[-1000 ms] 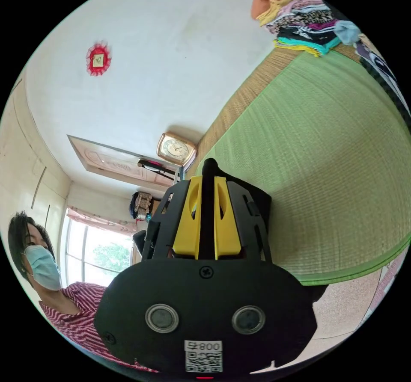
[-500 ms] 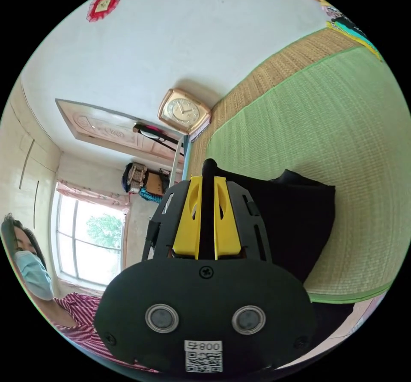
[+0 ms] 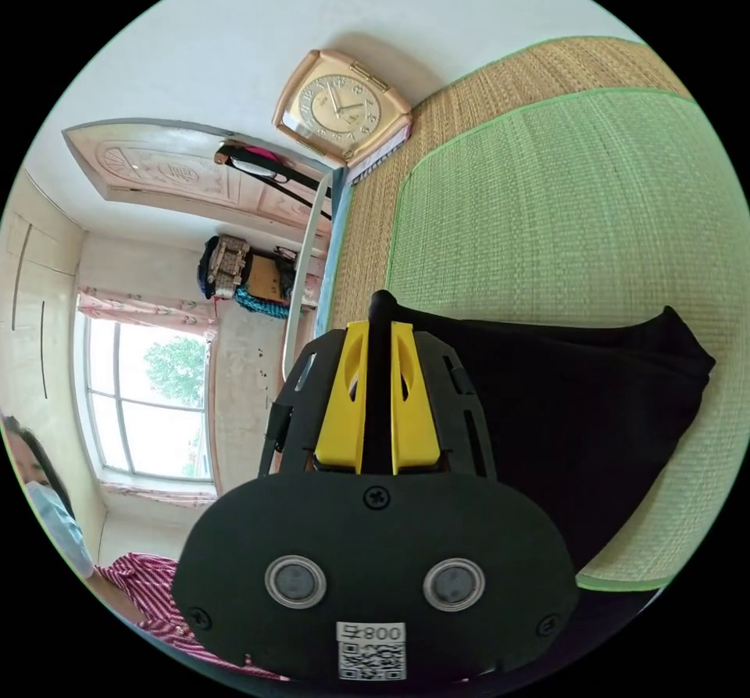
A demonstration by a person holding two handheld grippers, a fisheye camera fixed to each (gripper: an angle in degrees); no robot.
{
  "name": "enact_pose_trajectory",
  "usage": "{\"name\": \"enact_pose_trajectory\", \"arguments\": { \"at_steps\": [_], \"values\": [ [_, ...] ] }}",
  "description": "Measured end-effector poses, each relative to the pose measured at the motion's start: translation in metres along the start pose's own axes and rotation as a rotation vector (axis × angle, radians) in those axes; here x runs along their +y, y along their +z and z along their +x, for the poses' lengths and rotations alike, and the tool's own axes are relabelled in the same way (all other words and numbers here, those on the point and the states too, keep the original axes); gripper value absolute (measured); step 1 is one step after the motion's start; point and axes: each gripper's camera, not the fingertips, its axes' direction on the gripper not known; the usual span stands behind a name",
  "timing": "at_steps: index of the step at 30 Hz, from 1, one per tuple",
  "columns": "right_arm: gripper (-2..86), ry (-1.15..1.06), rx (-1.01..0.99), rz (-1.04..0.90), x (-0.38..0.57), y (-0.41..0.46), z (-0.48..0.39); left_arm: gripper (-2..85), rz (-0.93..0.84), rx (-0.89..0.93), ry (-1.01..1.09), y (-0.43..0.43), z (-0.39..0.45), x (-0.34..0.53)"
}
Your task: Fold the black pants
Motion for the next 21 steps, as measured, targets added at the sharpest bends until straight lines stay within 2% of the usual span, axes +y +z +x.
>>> {"name": "enact_pose_trajectory", "arguments": {
  "at_steps": [5, 10, 14, 21],
  "values": [
    [4.7, 0.007, 0.011, -0.071, -0.018, 0.045, -0.006, 5.1, 0.035, -0.037, -0.047, -0.020, 0.001, -0.007],
    [1.7, -0.004, -0.116, -0.144, -0.031, 0.081, -0.003, 5.6, 0.065, -0.106, -0.094, -0.036, 0.009, -0.002],
    [0.3, -0.051, -0.089, -0.176, -0.035, 0.089, -0.011, 4.5, 0.087, -0.146, -0.079, -0.045, 0.024, 0.002],
    [0.0, -0.064, -0.038, -0.213, -0.047, 0.116, -0.015, 0.6, 0.135, -0.222, 0.123, -0.047, 0.088, -0.001]
  ]
}}
